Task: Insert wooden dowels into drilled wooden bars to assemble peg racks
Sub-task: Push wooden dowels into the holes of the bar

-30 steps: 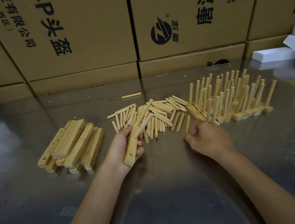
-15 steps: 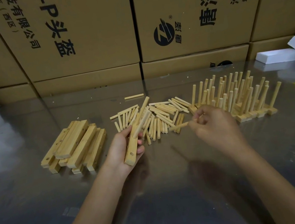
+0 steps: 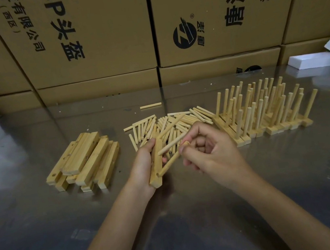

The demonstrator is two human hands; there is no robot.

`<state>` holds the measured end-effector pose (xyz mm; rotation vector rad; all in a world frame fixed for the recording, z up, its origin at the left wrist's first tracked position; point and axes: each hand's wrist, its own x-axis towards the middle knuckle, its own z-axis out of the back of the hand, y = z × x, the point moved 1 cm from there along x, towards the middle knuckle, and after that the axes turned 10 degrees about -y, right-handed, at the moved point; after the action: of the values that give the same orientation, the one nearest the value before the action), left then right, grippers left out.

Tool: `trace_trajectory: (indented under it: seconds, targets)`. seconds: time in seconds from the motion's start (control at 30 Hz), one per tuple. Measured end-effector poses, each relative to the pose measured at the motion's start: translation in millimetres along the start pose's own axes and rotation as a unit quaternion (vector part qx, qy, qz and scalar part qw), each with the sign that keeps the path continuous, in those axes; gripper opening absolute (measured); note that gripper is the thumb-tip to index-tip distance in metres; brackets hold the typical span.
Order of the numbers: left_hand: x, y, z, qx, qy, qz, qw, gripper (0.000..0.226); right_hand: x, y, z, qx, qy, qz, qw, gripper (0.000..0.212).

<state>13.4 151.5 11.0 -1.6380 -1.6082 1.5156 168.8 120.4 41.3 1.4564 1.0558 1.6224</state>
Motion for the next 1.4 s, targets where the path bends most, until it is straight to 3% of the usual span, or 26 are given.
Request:
trace_trajectory:
  seconds: [0.3, 0.57, 0.7, 0.87, 1.07, 1.4]
  targets:
    - [-7, 5, -2, -0.026, 0.017, -0.001, 1.000, 0.042, -3, -3, -5, 0.032, 0.048, 0.009, 0.998, 0.010]
    - [-8, -1, -3, -0.081, 0.021, 0.018, 0.996, 0.032, -11, -7, -14, -0.089, 0.061, 0.088, 0.990, 0.009]
    - [-5, -8, 1, -0.099, -0.003, 0.027, 0.995, 0.027, -8, -8, -7, -0.222, 0.059, 0.129, 0.965, 0.008]
    - [-6, -11, 3, -0.110, -0.009, 0.034, 0.993, 0.028, -5, -5, -1, -0.243, 0.010, 0.141, 0.960, 0.006]
    - [-8, -5, 1, -0.076, -0.020, 0.013, 0.997, 0.041, -6, 0, -5, -0.286, 0.068, 0.174, 0.940, 0.017]
    - [-8, 2, -4, -0.044, -0.034, -0.006, 0.998, 0.041, -8, 1, -9, -0.307, 0.093, 0.209, 0.924, 0.011]
